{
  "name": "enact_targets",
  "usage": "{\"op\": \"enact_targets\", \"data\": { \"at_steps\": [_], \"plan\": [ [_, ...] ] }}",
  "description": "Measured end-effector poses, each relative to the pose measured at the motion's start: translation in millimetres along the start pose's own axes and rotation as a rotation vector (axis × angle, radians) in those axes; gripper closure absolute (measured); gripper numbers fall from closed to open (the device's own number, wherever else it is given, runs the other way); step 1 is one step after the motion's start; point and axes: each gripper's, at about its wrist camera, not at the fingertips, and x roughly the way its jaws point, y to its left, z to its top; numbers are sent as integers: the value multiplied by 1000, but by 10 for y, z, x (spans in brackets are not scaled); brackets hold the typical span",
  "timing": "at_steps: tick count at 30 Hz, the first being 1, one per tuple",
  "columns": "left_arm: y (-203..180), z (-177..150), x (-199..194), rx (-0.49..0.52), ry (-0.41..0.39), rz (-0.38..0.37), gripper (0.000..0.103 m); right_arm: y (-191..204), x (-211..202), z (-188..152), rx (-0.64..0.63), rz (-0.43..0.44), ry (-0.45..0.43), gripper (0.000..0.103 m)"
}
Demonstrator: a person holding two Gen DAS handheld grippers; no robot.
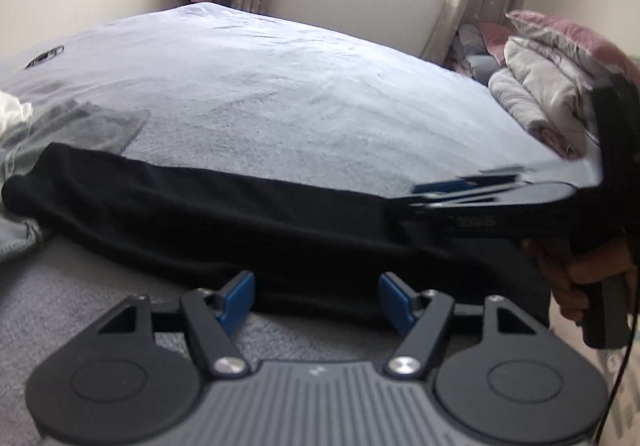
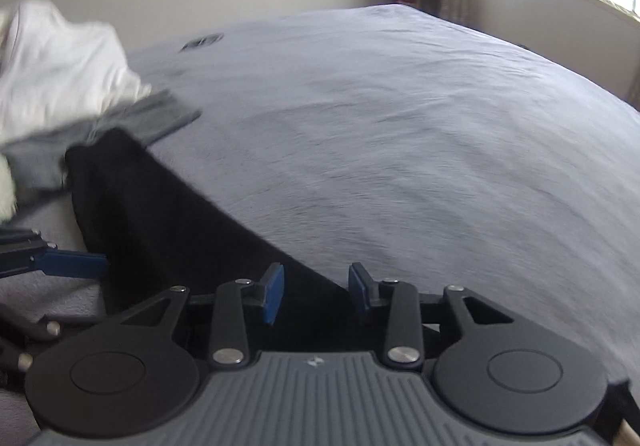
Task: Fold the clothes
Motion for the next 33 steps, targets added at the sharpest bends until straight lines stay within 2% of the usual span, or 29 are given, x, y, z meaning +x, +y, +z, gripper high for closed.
{"op": "enact_targets", "data": {
  "at_steps": [1,2,3,6,8,9,14,15,17,20,25,26,27,29,33],
  "plan": [
    [-31,1,7,15,9,10,33,33,17,-1,-6,12,-1,72],
    [-58,1,13,27,16,18,32,62,27,-2,-12,28,-1,96],
    [-69,2,17,32,20,22,32,105,24,-2,-30,28,-1,98],
    [-68,-1,22,38,26,25,31,155,-13,15,-67,-45,-38,98],
    [-48,-1,11,31,30,20,30,86,5,32,-33,-90,-52,98],
    [-40,-1,11,28,32,18,30,51,32,38,-15,-86,-41,98],
    [7,22,3,-7,35,-1,29,8,35,142,57,-10,-23,91],
    [24,36,-16,-25,30,-6,30,7,45,179,74,23,-23,82],
    [75,74,-71,-60,-9,-17,33,32,86,258,86,76,-23,72],
    [163,103,-122,-70,-71,30,33,132,198,366,69,137,-11,72],
    [337,71,-21,-125,-32,44,33,414,432,476,-7,198,23,72],
    [328,76,-17,-124,-23,46,32,477,465,484,-31,193,21,75],
    [311,82,-12,-116,-13,51,32,542,489,482,-60,181,15,100],
    [287,73,-4,-101,-7,59,32,618,527,501,-90,147,1,100],
    [317,73,-17,-128,-6,53,32,523,560,542,-5,120,-16,100]
  ]
}}
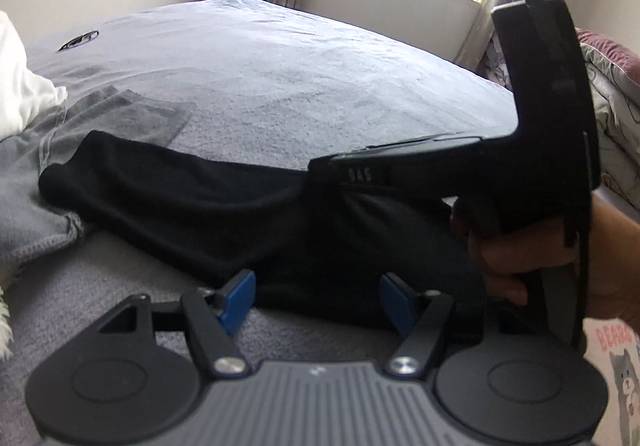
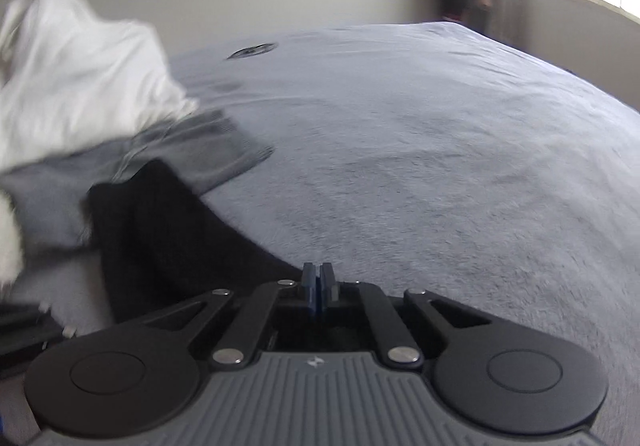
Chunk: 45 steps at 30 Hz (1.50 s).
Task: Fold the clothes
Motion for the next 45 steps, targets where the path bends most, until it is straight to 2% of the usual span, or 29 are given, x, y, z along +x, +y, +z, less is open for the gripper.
{"op": "enact_targets", "data": {
  "at_steps": [4,5,6,8,10,13,14,15,16,19,20,22,23,26,28,30,32,37,40,45],
  "plan": [
    [47,12,-24,-40,1,-9,32,-54,46,106,53,64,42,90],
    [66,26,-42,-57,-4,-12,34,-57,58,145,60,89,47,84],
    [84,38,-75,-77,-19,-13,36,-51,72,184,59,110,50,79],
    [125,58,-122,-95,-63,12,38,-24,112,255,47,148,60,76],
    [191,53,-92,-104,-68,47,39,37,193,299,17,165,81,76],
    [248,31,-52,-136,-60,36,40,190,280,277,-49,174,100,79],
    [228,33,-46,-123,-55,43,40,252,294,254,-82,173,99,92],
    [205,30,-37,-108,-52,51,39,314,308,232,-116,172,98,98],
    [187,25,-24,-97,-51,60,39,357,303,222,-138,145,79,98],
    [146,19,3,-72,-45,75,38,350,319,214,-89,45,15,97],
    [140,16,12,-65,-43,77,36,365,320,201,-90,36,11,96],
    [118,12,24,-47,-38,85,32,435,275,178,-118,-5,21,84],
    [99,13,23,-35,-34,91,31,448,207,167,-125,-31,22,73],
    [45,19,-2,-15,-26,107,30,309,-224,48,-84,-96,-21,60],
    [1,48,-40,4,-24,92,30,147,-583,-90,-35,-128,-36,54],
    [-45,88,-128,19,-42,43,30,-18,-959,-256,7,-163,-37,44],
    [-90,103,-238,11,-68,-21,23,-172,-1331,-452,30,-205,-10,42],
    [-338,2,-348,1,-27,-202,23,-458,-2257,-969,129,-337,39,37],
    [-601,-167,-377,23,13,-309,23,-506,-2756,-1370,226,-381,25,29],
    [-1126,-639,-460,149,53,-434,23,-379,-3285,-2140,311,-438,27,28]
  ]
}}
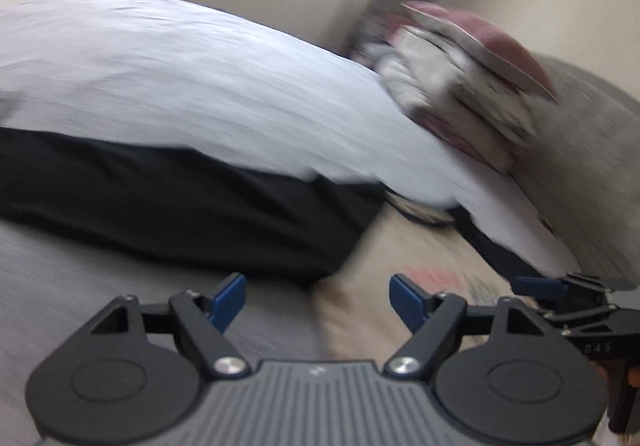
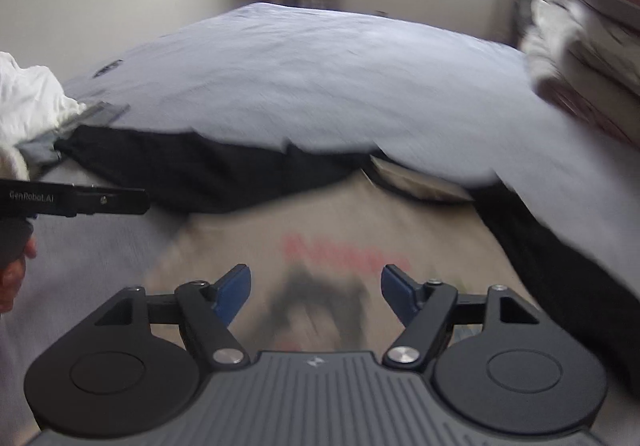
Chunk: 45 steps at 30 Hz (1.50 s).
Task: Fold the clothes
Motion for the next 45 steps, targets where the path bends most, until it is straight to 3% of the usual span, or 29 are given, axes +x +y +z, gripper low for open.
{"op": "enact_targets", "data": {
  "at_steps": [2,6,8,10,16,26,29,34,39,41,45],
  "plan": [
    [-207,-213,61,70,16,-27,23,-110,-100,-289,43,-14,10,28],
    [-596,-643,99,292,13,35,20,-300,-199,-807,134,-58,15,28],
    [-747,-794,84,409,8,92,18,-329,-259,-1013,144,-59,-62,28],
    [-826,-849,39,460,13,123,18,-344,-316,-1164,150,-65,-122,27],
    [-743,-997,-215,376,75,120,16,-266,-334,-1170,131,-114,-106,27],
    [-670,-958,-517,436,280,45,14,-376,-475,-1261,148,-130,-63,23],
    [-646,-891,-525,436,245,51,14,-431,-552,-1194,165,-165,-62,23],
    [-616,-742,-323,360,157,70,15,-710,-704,-1074,298,-265,-138,23],
    [-644,-587,-8,348,124,148,15,-1117,-550,-873,447,-264,-1,28],
    [-591,-519,78,285,114,156,16,-1231,-526,-844,481,-277,12,33],
    [-548,-474,191,216,51,158,16,-1396,-457,-974,607,-272,-11,33]
  ]
}}
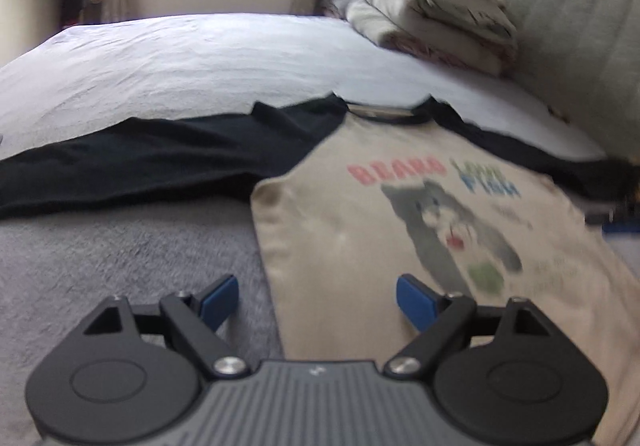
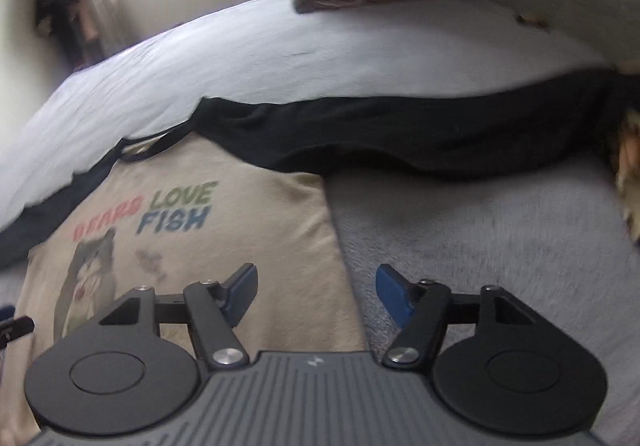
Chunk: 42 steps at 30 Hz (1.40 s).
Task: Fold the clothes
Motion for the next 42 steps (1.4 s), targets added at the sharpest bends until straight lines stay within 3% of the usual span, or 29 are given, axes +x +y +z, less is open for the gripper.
{"op": "enact_targets", "data": {
  "at_steps": [2,5,8,13,18,23,28,30,32,36,42],
  "plan": [
    [-32,-27,53,16,-19,20,16,-86,75,-48,84,13,-9,32],
    [-97,-29,73,43,-38,32,16,-40,94,-38,93,14,-2,21],
    [-111,5,56,44,-54,-4,15,-40,74,70,110,-9,22,27],
    [-72,81,-30,42,-94,-29,15,-395,-94,325,269,-92,-88,28],
    [31,126,-93,-36,-142,-46,15,-1063,-34,434,498,-157,-185,28],
    [97,116,-34,-66,-138,-24,15,-1411,23,463,578,-172,-300,30],
    [146,83,10,-106,-128,-45,15,-1645,55,478,656,-119,-373,51],
    [149,83,8,-111,-133,-63,15,-1690,61,493,661,-110,-386,76],
    [140,88,4,-107,-139,-74,15,-1663,63,517,638,-109,-400,90],
    [122,90,12,-105,-127,-88,15,-1501,-45,554,559,-89,-459,94],
    [113,106,-23,-111,-129,-109,15,-1143,-310,600,462,42,-535,94]
  ]
}}
